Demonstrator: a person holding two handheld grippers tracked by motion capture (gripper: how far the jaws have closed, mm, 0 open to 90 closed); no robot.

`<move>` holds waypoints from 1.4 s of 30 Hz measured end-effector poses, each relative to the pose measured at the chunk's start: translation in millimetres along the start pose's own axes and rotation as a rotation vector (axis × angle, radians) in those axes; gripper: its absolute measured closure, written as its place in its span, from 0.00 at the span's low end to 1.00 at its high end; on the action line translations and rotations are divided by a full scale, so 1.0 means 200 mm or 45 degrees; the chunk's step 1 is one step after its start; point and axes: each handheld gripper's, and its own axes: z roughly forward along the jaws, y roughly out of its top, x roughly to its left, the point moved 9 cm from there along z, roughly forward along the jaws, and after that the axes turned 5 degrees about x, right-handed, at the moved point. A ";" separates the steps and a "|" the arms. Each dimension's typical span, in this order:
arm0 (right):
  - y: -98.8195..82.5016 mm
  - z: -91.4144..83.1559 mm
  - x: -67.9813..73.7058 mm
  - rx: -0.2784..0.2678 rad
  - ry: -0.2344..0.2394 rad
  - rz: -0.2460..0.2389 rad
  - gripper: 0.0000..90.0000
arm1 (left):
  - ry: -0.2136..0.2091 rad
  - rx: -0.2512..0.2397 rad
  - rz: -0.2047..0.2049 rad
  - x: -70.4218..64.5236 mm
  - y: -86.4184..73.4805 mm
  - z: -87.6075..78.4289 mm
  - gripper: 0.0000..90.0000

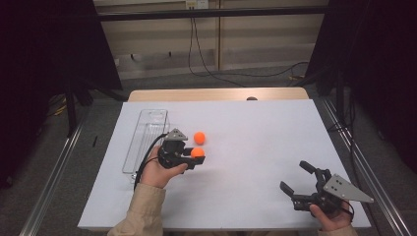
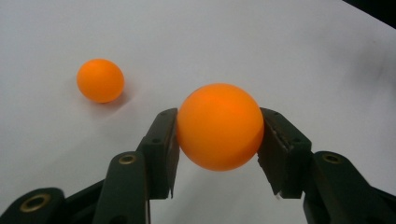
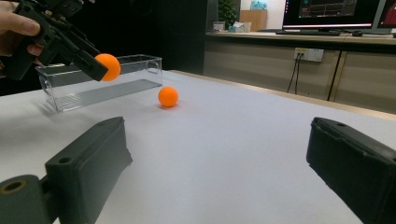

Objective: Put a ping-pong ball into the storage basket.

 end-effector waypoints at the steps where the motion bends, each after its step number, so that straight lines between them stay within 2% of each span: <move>1: 0.00 0.00 0.00 0.000 0.000 0.000 0.05 | 0.003 0.000 0.000 0.00 0.00 0.00 0.57; 42: 0.00 0.00 0.00 -0.002 0.002 -0.003 0.05 | 0.049 -0.035 -0.047 0.11 -0.02 -0.10 0.56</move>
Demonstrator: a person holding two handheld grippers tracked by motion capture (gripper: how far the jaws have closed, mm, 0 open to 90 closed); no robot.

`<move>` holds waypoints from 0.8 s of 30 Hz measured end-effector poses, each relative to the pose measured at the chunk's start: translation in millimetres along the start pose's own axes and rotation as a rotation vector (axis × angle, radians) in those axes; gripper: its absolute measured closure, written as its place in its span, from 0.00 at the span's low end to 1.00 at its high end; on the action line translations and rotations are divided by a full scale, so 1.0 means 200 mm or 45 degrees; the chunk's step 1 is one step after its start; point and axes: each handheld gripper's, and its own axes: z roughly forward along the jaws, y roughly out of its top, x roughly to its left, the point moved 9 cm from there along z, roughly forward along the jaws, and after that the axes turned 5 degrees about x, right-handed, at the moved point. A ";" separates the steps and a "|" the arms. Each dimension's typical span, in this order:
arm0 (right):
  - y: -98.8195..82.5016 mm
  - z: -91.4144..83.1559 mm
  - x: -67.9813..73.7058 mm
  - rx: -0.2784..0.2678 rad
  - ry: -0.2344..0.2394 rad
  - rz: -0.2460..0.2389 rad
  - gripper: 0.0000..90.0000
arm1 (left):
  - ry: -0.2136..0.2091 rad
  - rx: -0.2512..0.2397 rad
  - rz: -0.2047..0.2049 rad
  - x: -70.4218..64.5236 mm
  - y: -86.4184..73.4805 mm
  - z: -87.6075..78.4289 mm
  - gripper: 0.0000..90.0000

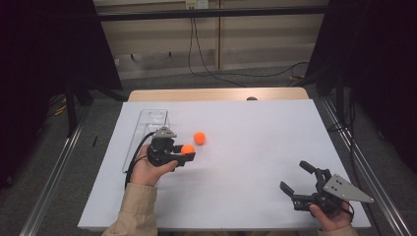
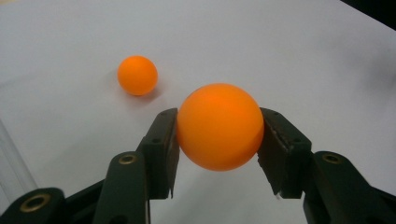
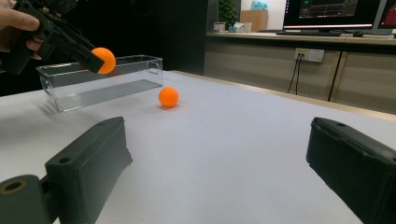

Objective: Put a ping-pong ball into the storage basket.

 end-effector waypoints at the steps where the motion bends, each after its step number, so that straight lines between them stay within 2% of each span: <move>1: 0.00 0.00 0.00 0.001 -0.001 0.001 0.05 | 0.001 -0.001 -0.002 0.00 0.00 0.00 0.57; 24: 0.00 0.00 0.00 0.001 -0.001 0.001 0.05 | 0.035 -0.026 -0.036 0.08 -0.02 -0.07 0.57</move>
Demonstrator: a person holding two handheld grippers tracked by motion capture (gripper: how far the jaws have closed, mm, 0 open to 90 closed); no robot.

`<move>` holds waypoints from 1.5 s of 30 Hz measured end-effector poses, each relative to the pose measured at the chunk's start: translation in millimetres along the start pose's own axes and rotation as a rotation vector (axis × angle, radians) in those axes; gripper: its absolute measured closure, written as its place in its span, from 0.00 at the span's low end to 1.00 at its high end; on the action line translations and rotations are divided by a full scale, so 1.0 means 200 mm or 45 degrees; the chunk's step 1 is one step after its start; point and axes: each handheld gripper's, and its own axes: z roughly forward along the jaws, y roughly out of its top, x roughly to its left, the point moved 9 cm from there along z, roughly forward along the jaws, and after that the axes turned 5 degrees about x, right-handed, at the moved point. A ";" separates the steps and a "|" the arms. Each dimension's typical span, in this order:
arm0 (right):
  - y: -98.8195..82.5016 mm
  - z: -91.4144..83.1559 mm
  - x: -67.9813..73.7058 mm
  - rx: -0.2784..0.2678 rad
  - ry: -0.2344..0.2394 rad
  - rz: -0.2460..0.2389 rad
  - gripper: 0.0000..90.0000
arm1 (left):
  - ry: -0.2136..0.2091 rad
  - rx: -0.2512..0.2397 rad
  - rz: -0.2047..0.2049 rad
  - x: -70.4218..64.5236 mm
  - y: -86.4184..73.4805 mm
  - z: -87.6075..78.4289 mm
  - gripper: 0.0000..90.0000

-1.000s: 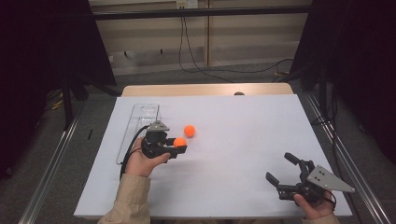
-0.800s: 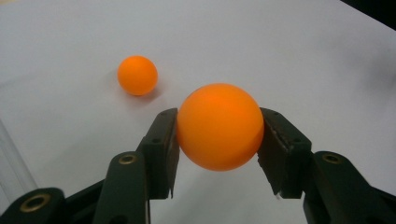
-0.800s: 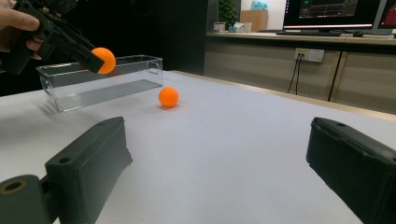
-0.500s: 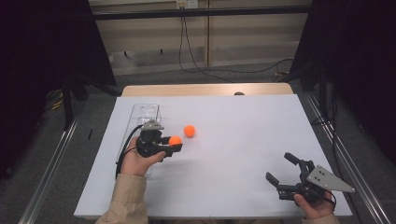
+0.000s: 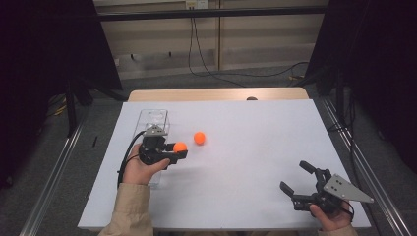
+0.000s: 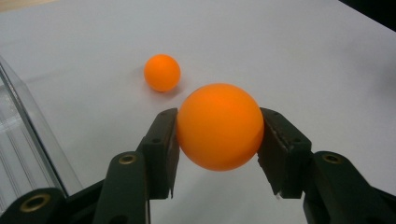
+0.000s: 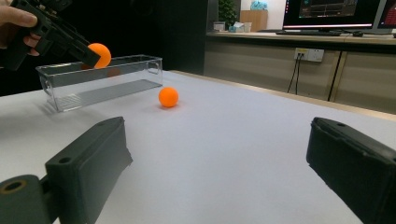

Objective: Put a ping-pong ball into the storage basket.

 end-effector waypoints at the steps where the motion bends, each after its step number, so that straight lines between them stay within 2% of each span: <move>1: 0.00 0.00 0.00 0.001 0.000 0.002 0.05 | 0.004 0.001 0.004 0.00 0.00 0.00 0.57; 45: 0.00 0.00 0.00 0.000 0.001 0.002 0.05 | 0.066 -0.038 -0.051 0.12 -0.03 -0.12 0.57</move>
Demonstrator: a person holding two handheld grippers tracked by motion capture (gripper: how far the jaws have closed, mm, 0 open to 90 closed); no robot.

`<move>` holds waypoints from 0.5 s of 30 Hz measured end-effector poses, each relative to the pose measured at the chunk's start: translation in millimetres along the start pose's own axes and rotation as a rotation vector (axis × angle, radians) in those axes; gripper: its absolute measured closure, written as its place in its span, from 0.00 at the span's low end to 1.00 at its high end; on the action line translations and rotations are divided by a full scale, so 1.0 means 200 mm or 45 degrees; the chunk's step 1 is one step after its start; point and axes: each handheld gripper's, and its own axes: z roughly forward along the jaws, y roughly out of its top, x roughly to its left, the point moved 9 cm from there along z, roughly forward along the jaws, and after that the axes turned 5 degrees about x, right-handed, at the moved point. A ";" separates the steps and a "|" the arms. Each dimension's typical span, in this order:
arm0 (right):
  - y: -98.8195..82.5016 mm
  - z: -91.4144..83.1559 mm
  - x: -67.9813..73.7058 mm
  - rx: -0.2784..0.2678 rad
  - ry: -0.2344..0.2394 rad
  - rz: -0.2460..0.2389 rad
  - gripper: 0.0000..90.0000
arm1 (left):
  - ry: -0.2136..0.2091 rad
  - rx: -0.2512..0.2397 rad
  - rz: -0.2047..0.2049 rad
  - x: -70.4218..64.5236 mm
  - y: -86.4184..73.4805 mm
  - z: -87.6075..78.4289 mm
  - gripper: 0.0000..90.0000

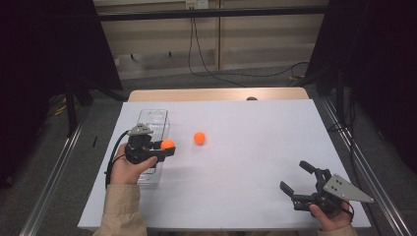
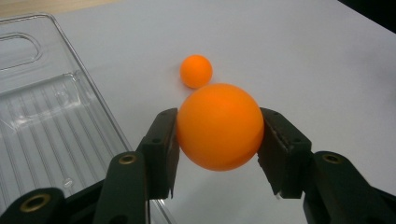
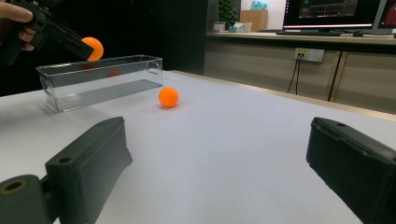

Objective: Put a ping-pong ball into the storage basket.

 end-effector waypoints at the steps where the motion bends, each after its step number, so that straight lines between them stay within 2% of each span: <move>1: 0.00 0.00 0.00 -0.001 0.000 0.000 0.05 | 0.001 0.000 0.002 0.00 0.00 0.00 0.57; 5: 0.00 0.00 0.00 -0.003 -0.001 -0.001 0.05 | 0.023 0.005 0.001 0.02 -0.01 -0.02 0.57; 15: 0.00 0.00 0.00 -0.001 0.001 -0.001 0.05 | 0.040 -0.007 -0.025 0.06 -0.02 -0.04 0.57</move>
